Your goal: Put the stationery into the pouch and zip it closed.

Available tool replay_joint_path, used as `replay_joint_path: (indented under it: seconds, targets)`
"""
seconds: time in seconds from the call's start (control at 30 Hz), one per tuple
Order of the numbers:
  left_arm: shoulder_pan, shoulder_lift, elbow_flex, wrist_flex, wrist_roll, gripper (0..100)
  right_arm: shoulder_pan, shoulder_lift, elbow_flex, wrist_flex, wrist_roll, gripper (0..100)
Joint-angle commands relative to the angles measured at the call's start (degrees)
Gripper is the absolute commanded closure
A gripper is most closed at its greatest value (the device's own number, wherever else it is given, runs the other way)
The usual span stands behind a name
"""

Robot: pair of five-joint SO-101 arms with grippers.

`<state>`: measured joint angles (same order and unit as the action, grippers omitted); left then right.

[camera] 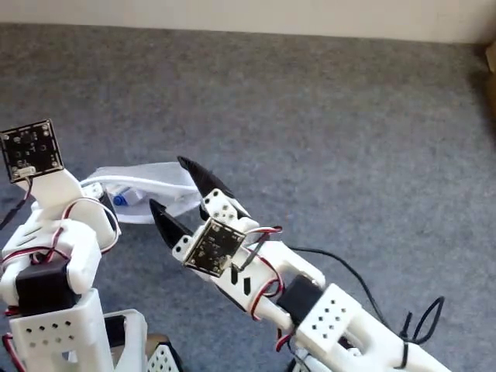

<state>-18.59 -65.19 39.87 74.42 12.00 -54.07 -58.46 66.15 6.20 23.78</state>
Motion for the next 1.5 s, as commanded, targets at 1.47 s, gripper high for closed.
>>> replay_joint_path:
  seconds: [1.47]
  targets:
    - [0.7, -1.2, 1.2, -0.1, -2.2, 99, 9.6, -2.5, 7.6, 3.0, -2.5, 85.7]
